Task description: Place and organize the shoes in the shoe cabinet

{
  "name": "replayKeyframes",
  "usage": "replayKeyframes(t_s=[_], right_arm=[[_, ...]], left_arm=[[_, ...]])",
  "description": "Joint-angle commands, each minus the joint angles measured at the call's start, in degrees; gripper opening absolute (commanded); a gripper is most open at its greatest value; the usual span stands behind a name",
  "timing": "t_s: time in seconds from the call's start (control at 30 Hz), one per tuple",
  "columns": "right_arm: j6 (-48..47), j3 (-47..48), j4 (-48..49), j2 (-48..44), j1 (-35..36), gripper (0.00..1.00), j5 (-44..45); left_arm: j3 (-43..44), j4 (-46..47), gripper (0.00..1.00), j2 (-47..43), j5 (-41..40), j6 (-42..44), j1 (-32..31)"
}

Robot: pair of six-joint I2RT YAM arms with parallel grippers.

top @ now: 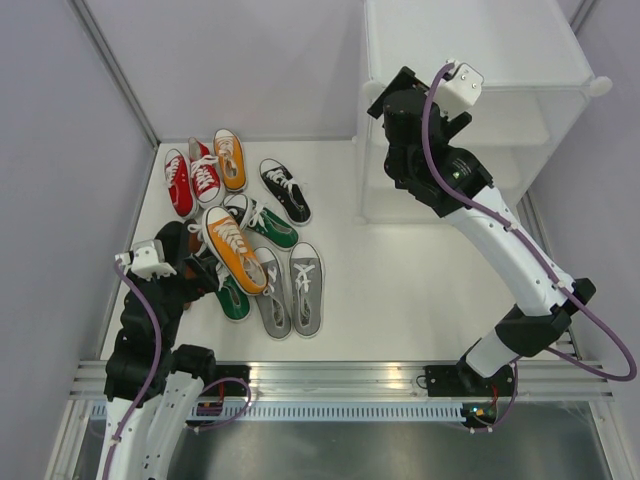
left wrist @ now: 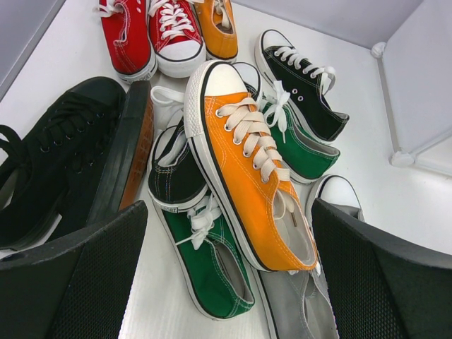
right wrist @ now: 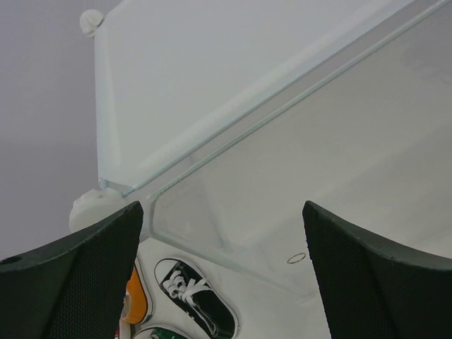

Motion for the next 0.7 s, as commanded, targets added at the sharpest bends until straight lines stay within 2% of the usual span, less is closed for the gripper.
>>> replayKeyframes(t_s=[0.0, 0.67], right_arm=[[1.9, 0.6, 0.4, 1.0, -0.1, 0.98, 4.1], [7.0, 2.0, -0.5, 2.3, 0.6, 0.98, 4.6]], left_arm=[[-0.4, 2.0, 1.00, -0.7, -0.4, -1.9, -0.2], [-0.4, 1.9, 1.00, -1.2, -0.5, -1.9, -0.2]])
